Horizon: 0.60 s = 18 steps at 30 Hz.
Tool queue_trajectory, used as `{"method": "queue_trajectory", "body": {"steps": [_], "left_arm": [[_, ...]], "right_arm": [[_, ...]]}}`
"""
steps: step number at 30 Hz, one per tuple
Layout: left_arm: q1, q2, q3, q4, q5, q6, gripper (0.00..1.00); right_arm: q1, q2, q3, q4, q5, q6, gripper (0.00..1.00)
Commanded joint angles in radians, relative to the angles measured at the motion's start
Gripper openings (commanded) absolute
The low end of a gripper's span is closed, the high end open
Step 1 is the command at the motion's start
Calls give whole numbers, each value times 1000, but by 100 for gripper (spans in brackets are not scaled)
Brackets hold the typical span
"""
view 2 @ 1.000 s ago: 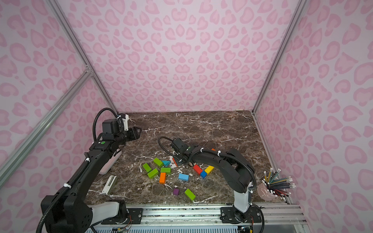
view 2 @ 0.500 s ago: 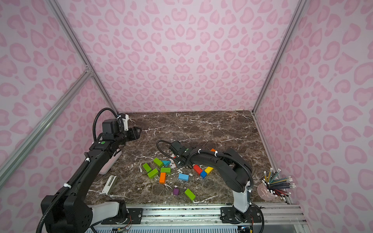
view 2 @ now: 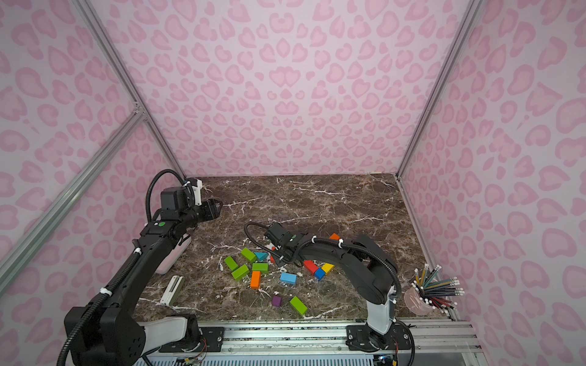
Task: Assemble a heart with building blocks
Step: Assemble the building block at the center of the board.
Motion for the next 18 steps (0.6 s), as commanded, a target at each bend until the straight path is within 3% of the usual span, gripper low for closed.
{"method": "queue_trajectory", "body": {"steps": [1, 10, 18], "left_arm": [[-1, 0, 0, 42, 6, 5, 60], [0, -3, -1, 42, 3, 4, 60], [0, -1, -1, 42, 3, 4, 60]], "right_arm": [[3, -33, -25, 14, -32, -4, 31], [45, -45, -68, 57, -88, -46, 36], [49, 9, -19, 64, -53, -19, 33]]}}
